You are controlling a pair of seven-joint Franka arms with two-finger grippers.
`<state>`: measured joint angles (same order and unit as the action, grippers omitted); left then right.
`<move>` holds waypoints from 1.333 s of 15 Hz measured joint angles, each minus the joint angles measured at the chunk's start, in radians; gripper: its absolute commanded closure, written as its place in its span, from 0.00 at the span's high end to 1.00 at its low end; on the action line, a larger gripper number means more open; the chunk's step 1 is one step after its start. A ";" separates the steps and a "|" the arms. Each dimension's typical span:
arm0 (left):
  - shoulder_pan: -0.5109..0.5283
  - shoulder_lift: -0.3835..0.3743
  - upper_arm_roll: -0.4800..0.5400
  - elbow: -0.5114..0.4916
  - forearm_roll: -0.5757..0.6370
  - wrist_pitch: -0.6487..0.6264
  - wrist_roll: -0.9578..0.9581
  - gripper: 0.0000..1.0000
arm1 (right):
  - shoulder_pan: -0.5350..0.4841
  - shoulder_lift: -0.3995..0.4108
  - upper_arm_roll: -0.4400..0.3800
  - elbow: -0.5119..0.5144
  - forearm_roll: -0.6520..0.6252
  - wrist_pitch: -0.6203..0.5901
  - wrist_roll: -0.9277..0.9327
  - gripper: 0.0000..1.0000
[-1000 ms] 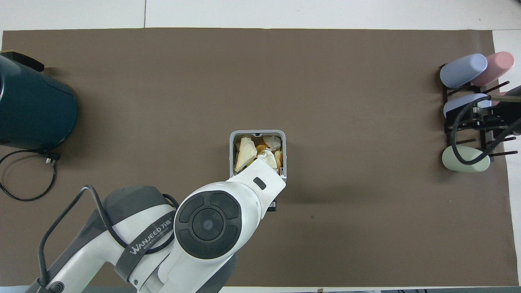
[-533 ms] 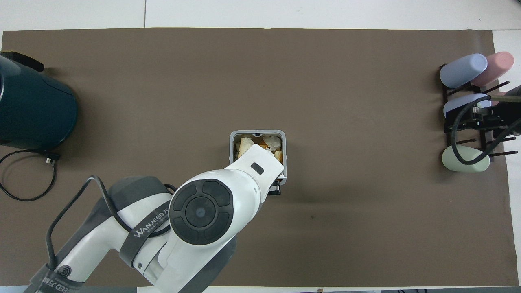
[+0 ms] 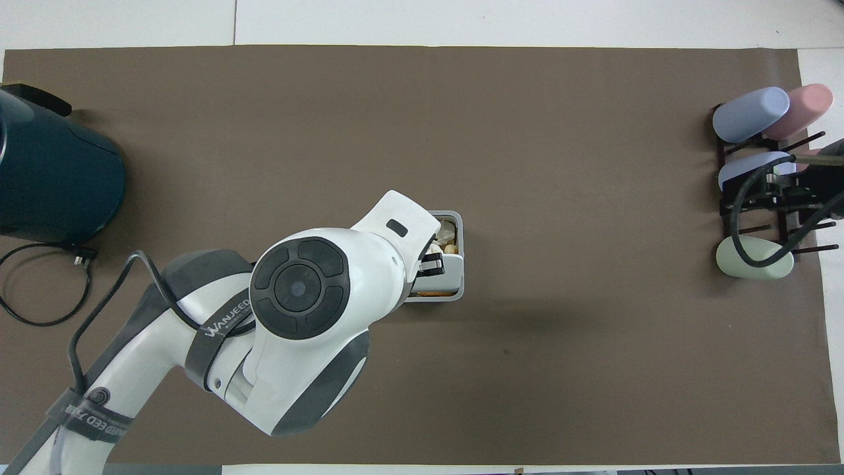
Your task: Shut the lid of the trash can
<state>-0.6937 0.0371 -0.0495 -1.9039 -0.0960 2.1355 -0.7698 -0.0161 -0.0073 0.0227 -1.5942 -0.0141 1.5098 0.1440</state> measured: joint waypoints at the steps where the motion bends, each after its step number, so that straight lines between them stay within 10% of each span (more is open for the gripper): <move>1: 0.003 0.009 0.000 0.000 -0.001 0.015 -0.002 0.00 | 0.000 0.000 0.000 0.000 0.000 0.000 0.000 1.00; 20: 0.055 0.202 0.003 0.059 -0.009 0.185 -0.012 0.00 | 0.000 0.000 0.000 0.000 0.000 0.000 0.000 1.00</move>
<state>-0.6383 0.2394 -0.0470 -1.8454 -0.1052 2.3204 -0.7821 -0.0161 -0.0073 0.0227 -1.5942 -0.0141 1.5098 0.1440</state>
